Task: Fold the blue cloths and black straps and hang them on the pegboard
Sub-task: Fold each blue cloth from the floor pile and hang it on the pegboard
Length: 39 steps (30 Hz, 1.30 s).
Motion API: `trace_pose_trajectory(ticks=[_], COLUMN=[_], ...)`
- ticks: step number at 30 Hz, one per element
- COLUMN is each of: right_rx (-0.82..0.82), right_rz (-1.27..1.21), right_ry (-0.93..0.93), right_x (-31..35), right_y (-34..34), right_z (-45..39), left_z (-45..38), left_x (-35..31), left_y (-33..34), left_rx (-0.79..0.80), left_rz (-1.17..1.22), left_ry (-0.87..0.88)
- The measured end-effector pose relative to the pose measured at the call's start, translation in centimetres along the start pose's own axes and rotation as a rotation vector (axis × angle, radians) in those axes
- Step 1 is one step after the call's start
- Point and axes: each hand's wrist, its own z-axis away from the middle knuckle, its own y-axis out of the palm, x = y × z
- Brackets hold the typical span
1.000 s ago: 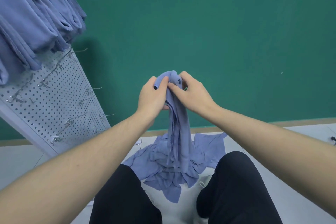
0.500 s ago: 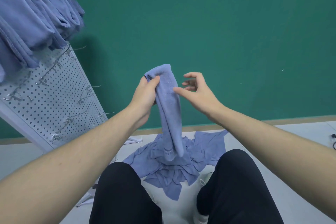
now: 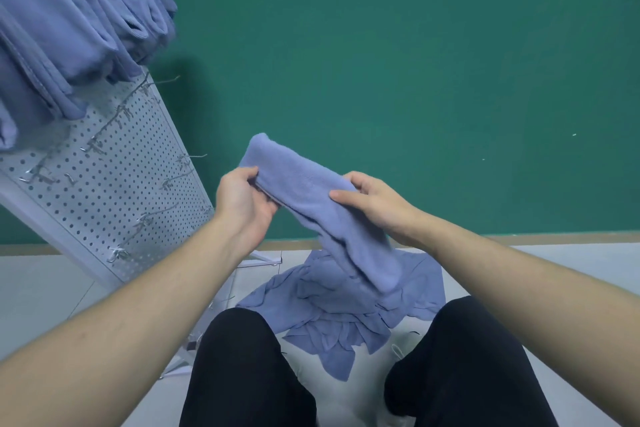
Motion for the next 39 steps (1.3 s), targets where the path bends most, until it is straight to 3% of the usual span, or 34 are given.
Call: trace_pose_trajectory(ticks=[3,6,9,13,16,20,24,26,29,34,39], right_rx=[0.037,0.154,0.282,0.457,0.509,0.639,0.693,0.678,0.514,0.369,0.298], right_rz=[0.068,0.158,0.271,0.293,0.261,0.223,0.347,0.271,0.057,-0.261,-0.343], right_ry=[-0.038,-0.025,-0.042,-0.051,-0.088,0.01,0.051,0.053,0.003,-0.064,-0.123], right_x=[0.8,2.0,3.5,5.9,7.2,9.0,9.7,9.8,9.8,10.8,12.5], right_y=[-0.3,-0.4,0.1,1.5,2.2,1.9,1.4,1.3,1.8,4.6,7.6], right_z=[-1.4,-2.8,-4.5,-7.3,-10.2,-14.5,-19.0,-21.3,-24.8,-31.8,-38.9], left_z=[-0.7,-1.3,-1.5,-2.5,-3.9,-6.4,-9.7,-11.2,-13.8,-18.5,-23.1], left_x=[-0.2,-0.9,-1.8,-3.5,-5.7,-8.8,-10.4,-10.7,-11.1,-12.4,-13.7], left_y=[-3.2,-5.6,-5.8,-4.0,-3.0,-3.2,-4.8,-5.6,-6.2,-6.3,-6.1], left_rx=[-0.056,-0.161,0.035,0.317,0.339,0.302,0.202,0.143,0.054,-0.023,0.006], left_rz=[-0.133,-0.498,-0.845,-1.203,-1.373,-1.488,-1.203,-0.984,-0.702,-0.47,-0.225], left_ry=[0.027,0.24,0.393,0.279,0.242,0.201,0.235,0.196,0.15,0.134,0.213])
